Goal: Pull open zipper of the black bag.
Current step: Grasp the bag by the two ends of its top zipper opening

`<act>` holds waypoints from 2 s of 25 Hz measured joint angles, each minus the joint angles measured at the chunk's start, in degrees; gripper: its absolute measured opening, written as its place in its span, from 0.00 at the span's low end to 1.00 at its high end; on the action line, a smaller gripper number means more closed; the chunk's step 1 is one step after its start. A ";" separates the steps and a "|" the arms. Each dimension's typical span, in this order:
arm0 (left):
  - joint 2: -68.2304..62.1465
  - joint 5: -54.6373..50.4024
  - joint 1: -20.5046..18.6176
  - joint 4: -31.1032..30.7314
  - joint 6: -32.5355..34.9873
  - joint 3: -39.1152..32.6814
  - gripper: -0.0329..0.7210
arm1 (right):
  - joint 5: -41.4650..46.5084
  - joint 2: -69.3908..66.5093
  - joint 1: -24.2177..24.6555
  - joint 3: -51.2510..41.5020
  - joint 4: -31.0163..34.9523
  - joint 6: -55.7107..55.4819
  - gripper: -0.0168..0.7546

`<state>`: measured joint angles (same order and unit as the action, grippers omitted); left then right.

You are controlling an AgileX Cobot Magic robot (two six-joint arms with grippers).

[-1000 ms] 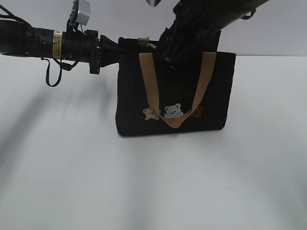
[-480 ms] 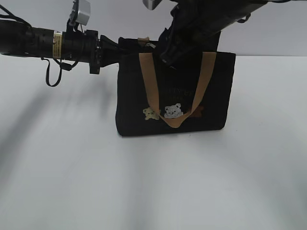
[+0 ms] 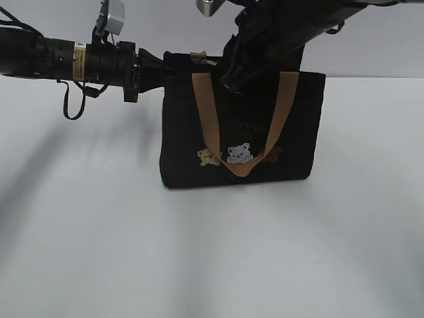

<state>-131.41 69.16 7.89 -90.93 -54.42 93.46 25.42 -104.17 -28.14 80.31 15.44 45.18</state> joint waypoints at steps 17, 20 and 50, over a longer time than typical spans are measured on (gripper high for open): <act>0.00 0.10 0.00 0.00 0.00 0.00 0.08 | 1.36 1.82 0.07 0.00 0.28 -1.40 0.00; 0.00 0.41 0.05 0.00 0.00 0.00 0.08 | 1.61 2.99 0.76 0.00 0.22 -3.86 0.00; 0.00 0.43 0.11 -0.90 -0.18 0.00 0.08 | 7.00 3.46 15.69 0.00 -1.58 -18.11 0.00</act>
<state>-131.41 69.59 8.00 -91.83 -54.60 93.46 32.42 -100.71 -12.45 80.31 13.85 27.07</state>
